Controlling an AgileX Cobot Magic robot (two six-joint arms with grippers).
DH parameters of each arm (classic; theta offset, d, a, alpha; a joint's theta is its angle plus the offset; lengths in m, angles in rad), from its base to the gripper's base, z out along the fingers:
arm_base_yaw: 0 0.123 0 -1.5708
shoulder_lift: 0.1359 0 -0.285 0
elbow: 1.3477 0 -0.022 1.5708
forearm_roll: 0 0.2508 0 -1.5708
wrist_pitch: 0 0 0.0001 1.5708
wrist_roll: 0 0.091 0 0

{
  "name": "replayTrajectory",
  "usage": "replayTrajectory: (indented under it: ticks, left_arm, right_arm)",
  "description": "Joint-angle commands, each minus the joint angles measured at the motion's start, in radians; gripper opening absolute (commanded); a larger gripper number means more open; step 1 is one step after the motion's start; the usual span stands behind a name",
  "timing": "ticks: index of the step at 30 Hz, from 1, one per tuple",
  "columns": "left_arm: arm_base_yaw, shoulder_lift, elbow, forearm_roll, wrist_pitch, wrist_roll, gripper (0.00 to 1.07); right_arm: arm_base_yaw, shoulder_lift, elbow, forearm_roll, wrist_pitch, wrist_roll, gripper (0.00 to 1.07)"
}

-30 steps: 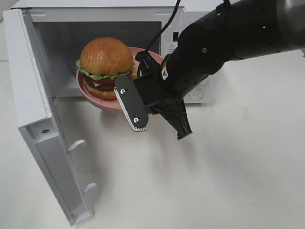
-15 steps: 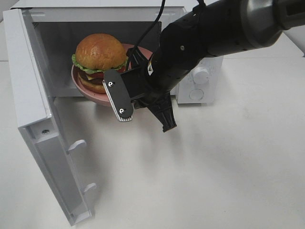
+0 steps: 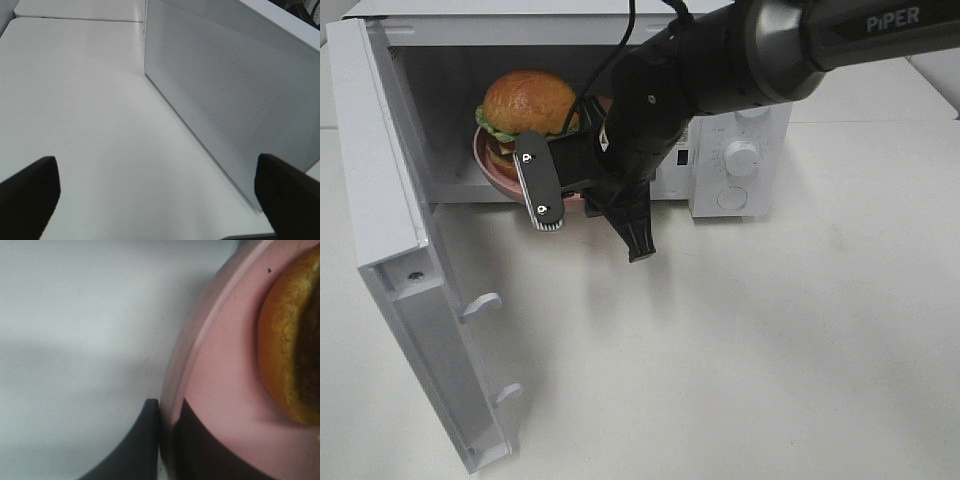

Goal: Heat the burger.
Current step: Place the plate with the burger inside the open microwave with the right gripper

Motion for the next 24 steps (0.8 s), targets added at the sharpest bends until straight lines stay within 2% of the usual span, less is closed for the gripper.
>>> replayTrajectory:
  ticks: [1, 5, 12, 24]
  left_arm:
    - [0.002, -0.015, 0.002, 0.002, -0.014, -0.004, 0.98]
    - [0.002, -0.015, 0.002, 0.002, -0.014, -0.004, 0.98]
    - [0.002, -0.015, 0.002, 0.002, -0.014, -0.004, 0.98]
    - [0.002, -0.015, 0.002, 0.002, -0.014, -0.004, 0.98]
  right_arm:
    - [-0.001, 0.008, -0.047, -0.029, -0.037, 0.034, 0.0]
    - [-0.001, 0.063, -0.147, -0.033, 0.016, 0.058, 0.0]
    - [-0.001, 0.126, -0.256, -0.037, 0.046, 0.06, 0.0]
    - [-0.013, 0.206, -0.371, -0.058, 0.058, 0.078, 0.0]
